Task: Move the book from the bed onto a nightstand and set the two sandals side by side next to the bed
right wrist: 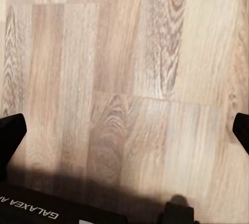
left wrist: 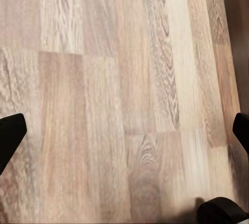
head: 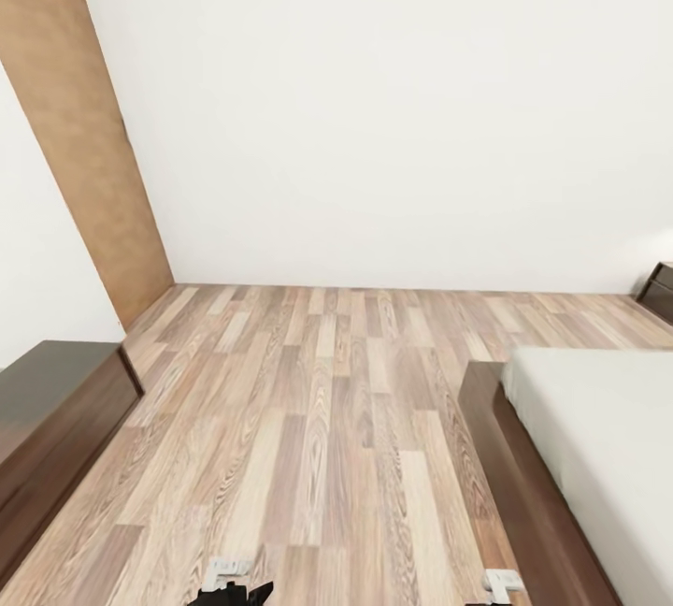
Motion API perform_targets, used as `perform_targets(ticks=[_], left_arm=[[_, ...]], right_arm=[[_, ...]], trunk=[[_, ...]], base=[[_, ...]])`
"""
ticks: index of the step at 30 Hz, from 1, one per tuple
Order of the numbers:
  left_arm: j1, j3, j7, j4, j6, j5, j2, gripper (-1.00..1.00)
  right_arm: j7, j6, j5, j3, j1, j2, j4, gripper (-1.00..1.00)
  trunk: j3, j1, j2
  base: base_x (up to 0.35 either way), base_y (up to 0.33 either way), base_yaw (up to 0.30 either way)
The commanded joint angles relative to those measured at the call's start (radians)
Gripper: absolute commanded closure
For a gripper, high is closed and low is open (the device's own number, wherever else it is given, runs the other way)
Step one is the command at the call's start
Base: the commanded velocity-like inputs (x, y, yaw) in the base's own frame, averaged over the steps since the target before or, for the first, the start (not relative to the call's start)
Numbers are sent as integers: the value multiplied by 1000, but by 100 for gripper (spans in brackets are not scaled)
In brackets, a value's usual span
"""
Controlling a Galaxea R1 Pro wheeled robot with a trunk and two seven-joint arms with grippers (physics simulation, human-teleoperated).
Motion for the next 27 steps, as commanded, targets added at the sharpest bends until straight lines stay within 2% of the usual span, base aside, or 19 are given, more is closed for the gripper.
perform_targets(ticks=[1,27], left_arm=[[-1,5,-6,1,0,2,0,-100],[-1,5,-7,3,0,3,-15,-100]], right_arm=[[4,4,2,-8,0,0,-1,-100],[4,4,4,-8,0,0,-1,-100]], trunk=[[-1,0,0],[-1,0,0]], base=[[332,0,0],[332,0,0]])
